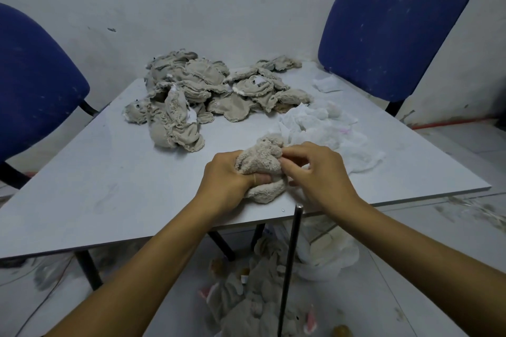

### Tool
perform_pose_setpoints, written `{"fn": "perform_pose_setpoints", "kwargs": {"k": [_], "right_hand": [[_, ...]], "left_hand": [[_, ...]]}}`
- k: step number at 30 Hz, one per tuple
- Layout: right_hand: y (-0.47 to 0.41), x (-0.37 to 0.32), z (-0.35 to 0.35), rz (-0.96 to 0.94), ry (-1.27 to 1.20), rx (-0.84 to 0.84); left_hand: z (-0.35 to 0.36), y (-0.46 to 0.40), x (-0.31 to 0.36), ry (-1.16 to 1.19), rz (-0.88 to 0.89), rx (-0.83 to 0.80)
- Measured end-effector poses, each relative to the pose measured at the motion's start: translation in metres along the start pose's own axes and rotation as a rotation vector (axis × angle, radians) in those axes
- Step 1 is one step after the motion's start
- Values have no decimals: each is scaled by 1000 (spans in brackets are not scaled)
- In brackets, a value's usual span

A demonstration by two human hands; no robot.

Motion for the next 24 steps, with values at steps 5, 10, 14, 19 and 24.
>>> {"fn": "perform_pose_setpoints", "kwargs": {"k": [5,10,14,19,24], "right_hand": [[-4,-5,12,5,-24,-222],[-8,-25,7,-105,110,-124],[-5,-31,3,-156,196,-30],[-7,-27,-14,-89,28,140],[-8,-14,19,-32,107,-151]], "left_hand": [[-2,4,-6,166,-29,2],[-3,6,-7,246,-30,31],[-3,5,-2,179,18,18],[-12,-1,-3,203,2,34],[-14,1,-11,256,-46,45]]}}
Point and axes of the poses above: each hand's wrist, its own y-axis away from the middle knuckle, its own z-axis out of the palm, x = y × z, the point moved 9 cm from there along -y, towards the middle knuckle, and after that the axes turned 4 degrees about y, right-handed, at the moved point
